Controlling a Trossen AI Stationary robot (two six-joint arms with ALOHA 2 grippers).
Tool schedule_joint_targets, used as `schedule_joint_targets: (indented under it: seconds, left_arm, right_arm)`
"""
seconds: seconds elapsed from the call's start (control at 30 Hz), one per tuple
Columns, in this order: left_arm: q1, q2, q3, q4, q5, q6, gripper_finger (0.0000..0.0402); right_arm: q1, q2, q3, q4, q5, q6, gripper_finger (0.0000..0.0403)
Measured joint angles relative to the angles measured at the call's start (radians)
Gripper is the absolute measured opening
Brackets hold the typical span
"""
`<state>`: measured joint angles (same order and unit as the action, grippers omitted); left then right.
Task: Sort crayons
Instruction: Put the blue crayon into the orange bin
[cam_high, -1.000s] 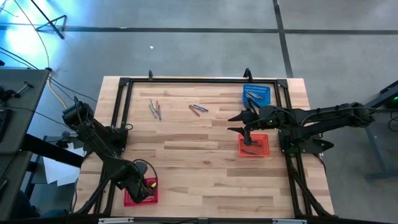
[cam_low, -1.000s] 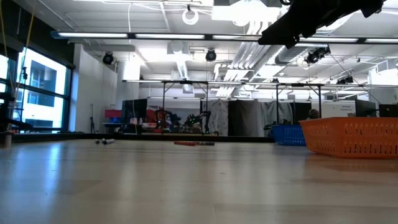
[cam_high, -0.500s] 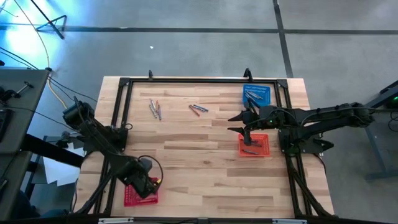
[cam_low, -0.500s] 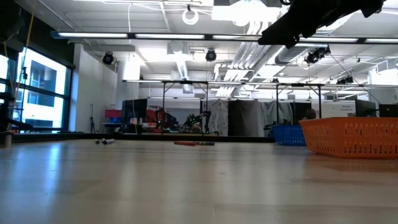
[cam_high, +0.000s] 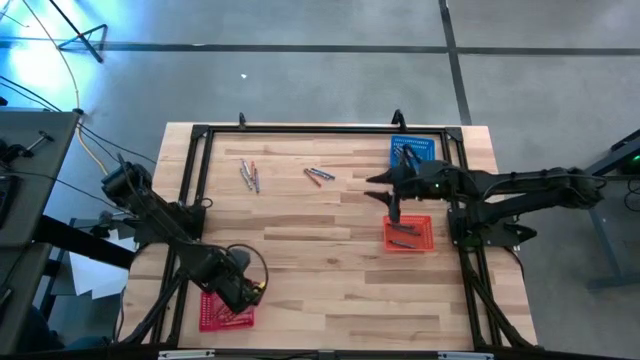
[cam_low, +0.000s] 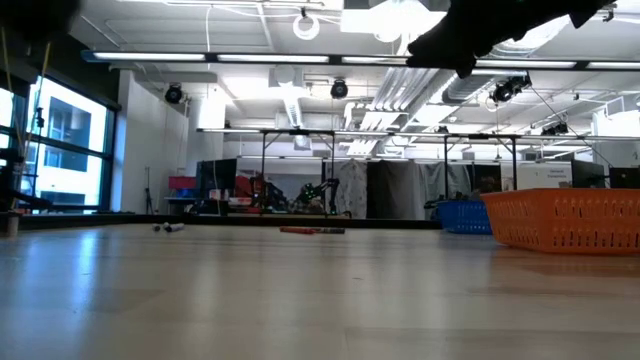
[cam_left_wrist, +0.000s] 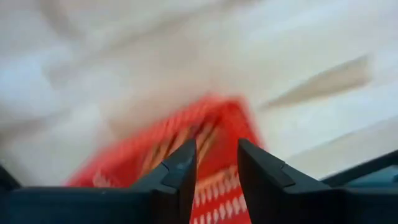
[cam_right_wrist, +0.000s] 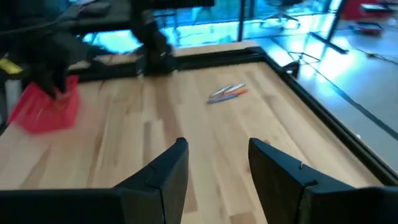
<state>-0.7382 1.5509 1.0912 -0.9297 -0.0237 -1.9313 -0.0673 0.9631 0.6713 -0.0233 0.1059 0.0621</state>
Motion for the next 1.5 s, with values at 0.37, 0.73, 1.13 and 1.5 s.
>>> schedule_joint_targets:
  seconds: [0.37,0.73,1.13,1.5]
  left_arm:
    - [0.132,-0.002,0.218,-0.142,-0.827,0.513,0.0099]
    - [0.250,-0.002,0.214,-0.143,-1.312,0.799,0.0099]
    - [0.382,-0.001,0.118,-0.317,-1.374,0.684,0.0099]
    - [0.395,0.000,0.116,-0.296,-1.378,0.569,0.0099]
  right_arm:
    - [-0.115,0.169,0.017,-0.037,-0.115,0.072,0.0161]
    - [-0.192,0.589,0.328,-0.270,-0.057,-0.036,0.0161]
    - [-0.290,0.970,0.659,-0.413,-0.034,-0.168,0.0161]
    - [-0.314,1.064,0.770,-0.538,-0.004,-0.295,0.0161]
